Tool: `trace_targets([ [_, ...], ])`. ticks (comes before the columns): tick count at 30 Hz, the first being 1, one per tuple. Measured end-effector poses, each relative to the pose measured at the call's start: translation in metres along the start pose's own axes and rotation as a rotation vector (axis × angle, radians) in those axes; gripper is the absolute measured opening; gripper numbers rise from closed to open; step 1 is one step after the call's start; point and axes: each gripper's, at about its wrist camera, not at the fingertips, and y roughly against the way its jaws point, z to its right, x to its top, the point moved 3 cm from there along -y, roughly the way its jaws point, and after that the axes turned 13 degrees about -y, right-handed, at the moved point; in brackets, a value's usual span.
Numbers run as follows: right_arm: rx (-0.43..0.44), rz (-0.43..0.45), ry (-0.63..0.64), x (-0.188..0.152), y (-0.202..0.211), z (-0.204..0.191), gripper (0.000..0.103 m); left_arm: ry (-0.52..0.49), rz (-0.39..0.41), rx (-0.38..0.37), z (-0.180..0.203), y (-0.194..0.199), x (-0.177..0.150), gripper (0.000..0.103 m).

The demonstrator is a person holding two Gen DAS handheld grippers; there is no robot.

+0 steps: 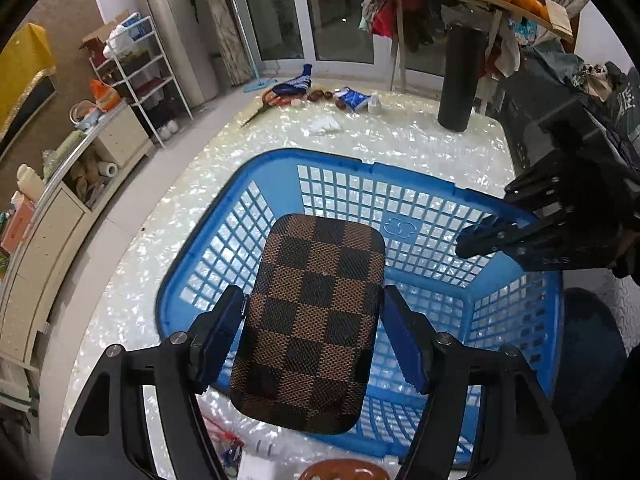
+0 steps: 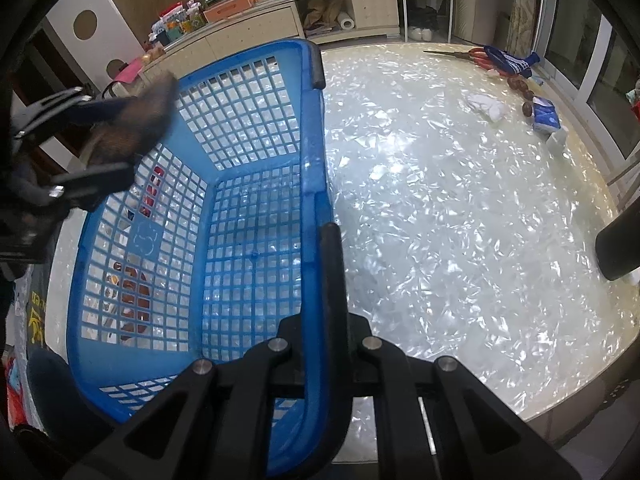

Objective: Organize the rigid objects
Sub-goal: 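Carry the pouch over the basket with the left tool and release it, then move the left tool back toward the remaining items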

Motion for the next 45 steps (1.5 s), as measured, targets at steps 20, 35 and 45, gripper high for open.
trace_targets([
  [20, 0.024, 0.0, -0.009, 0.0, -0.003, 0.001, 0.007, -0.142, -0.158, -0.035, 0.011, -0.063, 0.011, 0.073],
  [35, 0.033, 0.004, -0.007, 0.0, -0.002, 0.001, 0.007, -0.2, -0.203, -0.001, 0.016, -0.067, 0.008, 0.075],
  [45, 0.04, 0.004, -0.017, 0.0, -0.003, 0.003, 0.007, -0.188, -0.174, 0.002, 0.009, -0.047, 0.011, 0.103],
])
